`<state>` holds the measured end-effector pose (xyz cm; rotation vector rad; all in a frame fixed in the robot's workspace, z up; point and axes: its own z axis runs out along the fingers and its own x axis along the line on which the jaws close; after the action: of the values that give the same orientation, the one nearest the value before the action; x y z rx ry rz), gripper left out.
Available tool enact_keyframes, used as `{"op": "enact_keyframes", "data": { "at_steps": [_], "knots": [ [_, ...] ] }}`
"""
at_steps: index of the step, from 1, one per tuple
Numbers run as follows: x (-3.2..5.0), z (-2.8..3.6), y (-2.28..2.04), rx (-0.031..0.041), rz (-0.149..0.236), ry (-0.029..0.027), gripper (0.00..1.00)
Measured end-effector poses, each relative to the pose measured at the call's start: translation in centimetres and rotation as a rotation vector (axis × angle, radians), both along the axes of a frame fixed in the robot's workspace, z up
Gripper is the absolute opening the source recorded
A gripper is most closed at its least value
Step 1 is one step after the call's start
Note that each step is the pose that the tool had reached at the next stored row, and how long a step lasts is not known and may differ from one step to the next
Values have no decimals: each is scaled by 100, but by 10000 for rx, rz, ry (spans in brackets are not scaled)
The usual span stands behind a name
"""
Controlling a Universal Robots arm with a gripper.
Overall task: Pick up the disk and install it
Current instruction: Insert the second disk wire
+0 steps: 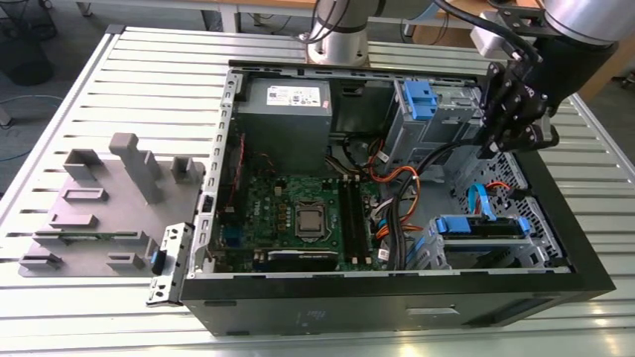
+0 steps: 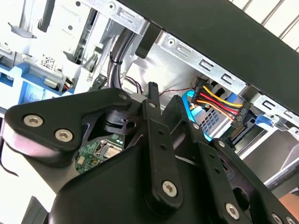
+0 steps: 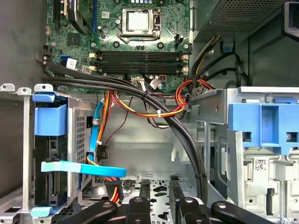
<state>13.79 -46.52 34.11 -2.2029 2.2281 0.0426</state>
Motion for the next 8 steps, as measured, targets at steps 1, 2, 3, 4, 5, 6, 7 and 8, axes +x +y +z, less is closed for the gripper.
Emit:
{"op": "enact_keyframes", "data": {
  "at_steps": [1,2,3,4,5,6,7,8],
  "knots": [
    [0,0,0,0,0,0,31],
    [0,1,-1,0,-1,0,31],
    [0,7,-2,-3,0,0,31],
    [0,8,-1,0,0,0,31],
    [0,8,-1,2,0,0,31],
    [0,8,-1,1,0,0,31],
    [0,9,0,0,-1,0,31],
    [0,9,0,0,0,0,31]
  ]
}}
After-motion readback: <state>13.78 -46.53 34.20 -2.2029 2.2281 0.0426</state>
